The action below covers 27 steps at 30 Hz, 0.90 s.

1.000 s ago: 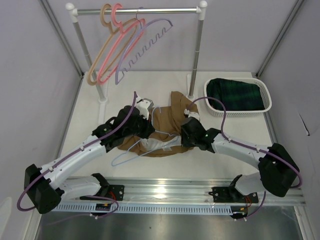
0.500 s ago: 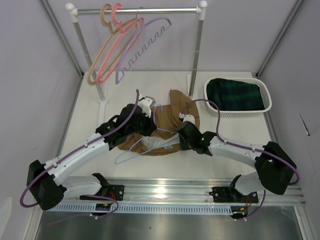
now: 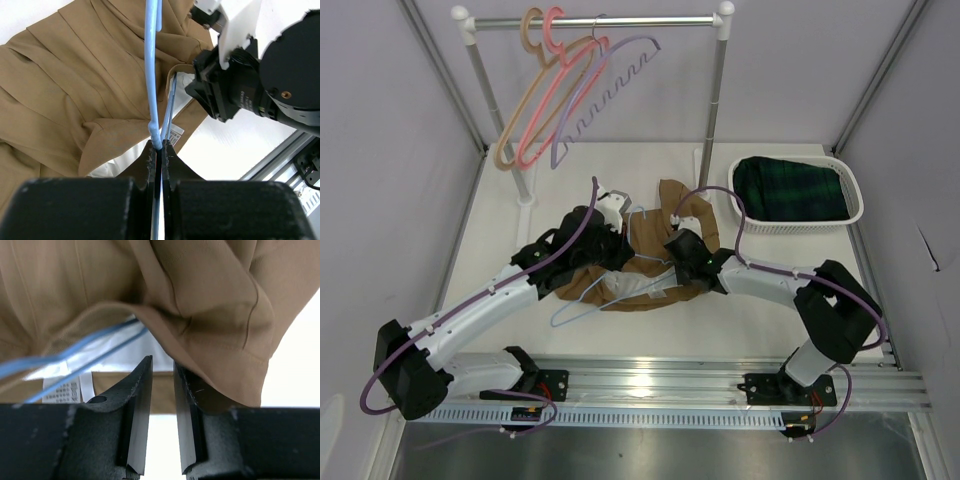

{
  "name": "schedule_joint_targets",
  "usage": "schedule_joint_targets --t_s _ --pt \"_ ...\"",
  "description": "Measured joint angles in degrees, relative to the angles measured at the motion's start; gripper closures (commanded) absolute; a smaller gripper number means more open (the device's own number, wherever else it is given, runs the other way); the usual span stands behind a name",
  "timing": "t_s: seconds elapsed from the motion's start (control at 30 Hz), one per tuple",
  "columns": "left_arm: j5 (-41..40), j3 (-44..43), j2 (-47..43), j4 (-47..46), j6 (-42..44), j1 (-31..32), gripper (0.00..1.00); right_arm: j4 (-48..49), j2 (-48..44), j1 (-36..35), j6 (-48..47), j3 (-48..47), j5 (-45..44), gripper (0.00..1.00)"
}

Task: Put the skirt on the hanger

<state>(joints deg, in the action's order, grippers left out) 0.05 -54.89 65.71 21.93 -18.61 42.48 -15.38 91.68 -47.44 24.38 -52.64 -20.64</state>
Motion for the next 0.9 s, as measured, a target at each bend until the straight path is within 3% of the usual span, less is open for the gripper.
schedule_joint_targets --t_s 0.3,0.9 --pt "-0.2 0.0 0.0 0.0 0.0 0.0 1.0 1.1 4.8 0.8 -0.6 -1.4 -0.1 0.72" --pt "-0.5 0.0 0.0 0.0 0.1 0.0 1.0 1.3 5.7 1.2 -0.5 -1.4 -2.9 0.69"
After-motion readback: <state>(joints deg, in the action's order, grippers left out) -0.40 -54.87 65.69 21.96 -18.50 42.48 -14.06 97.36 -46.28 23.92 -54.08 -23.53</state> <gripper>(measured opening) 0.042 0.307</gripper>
